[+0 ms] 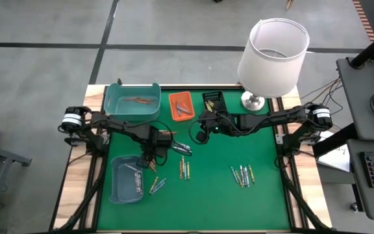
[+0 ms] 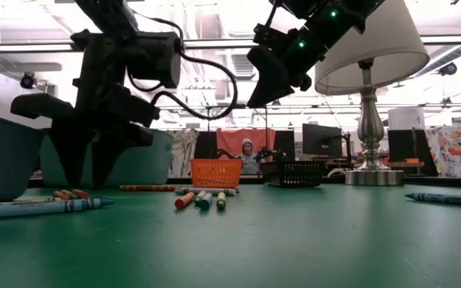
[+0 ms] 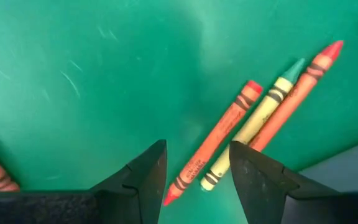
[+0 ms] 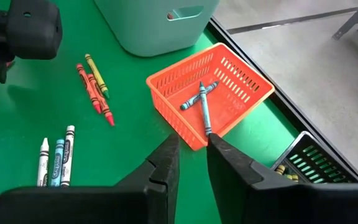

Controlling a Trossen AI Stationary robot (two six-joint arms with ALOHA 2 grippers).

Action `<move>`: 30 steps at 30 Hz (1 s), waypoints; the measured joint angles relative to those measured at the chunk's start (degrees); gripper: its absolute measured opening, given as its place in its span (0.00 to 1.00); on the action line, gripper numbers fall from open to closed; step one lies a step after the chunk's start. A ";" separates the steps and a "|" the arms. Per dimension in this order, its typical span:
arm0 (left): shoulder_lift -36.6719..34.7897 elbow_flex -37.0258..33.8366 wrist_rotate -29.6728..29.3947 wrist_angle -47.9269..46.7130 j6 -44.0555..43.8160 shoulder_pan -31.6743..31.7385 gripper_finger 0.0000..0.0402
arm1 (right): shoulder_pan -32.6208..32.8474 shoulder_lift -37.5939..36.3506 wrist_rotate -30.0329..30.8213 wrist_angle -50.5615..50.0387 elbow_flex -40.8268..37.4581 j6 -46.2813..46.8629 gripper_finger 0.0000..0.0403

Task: Sort crayons
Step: Put the orange crayon into the green bin

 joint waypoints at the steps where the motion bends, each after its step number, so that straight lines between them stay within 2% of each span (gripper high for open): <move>1: 0.06 -0.36 -0.03 0.04 0.00 0.00 0.39 | 0.00 0.00 0.00 0.00 0.00 0.00 0.17; 21: -0.41 -0.47 -0.23 -0.05 -2.71 0.00 0.39 | 0.00 0.00 0.00 0.82 0.00 0.00 0.18; 30: -1.48 3.65 0.18 -6.64 -5.24 -0.02 0.39 | 0.00 0.00 0.00 0.86 0.00 0.00 0.18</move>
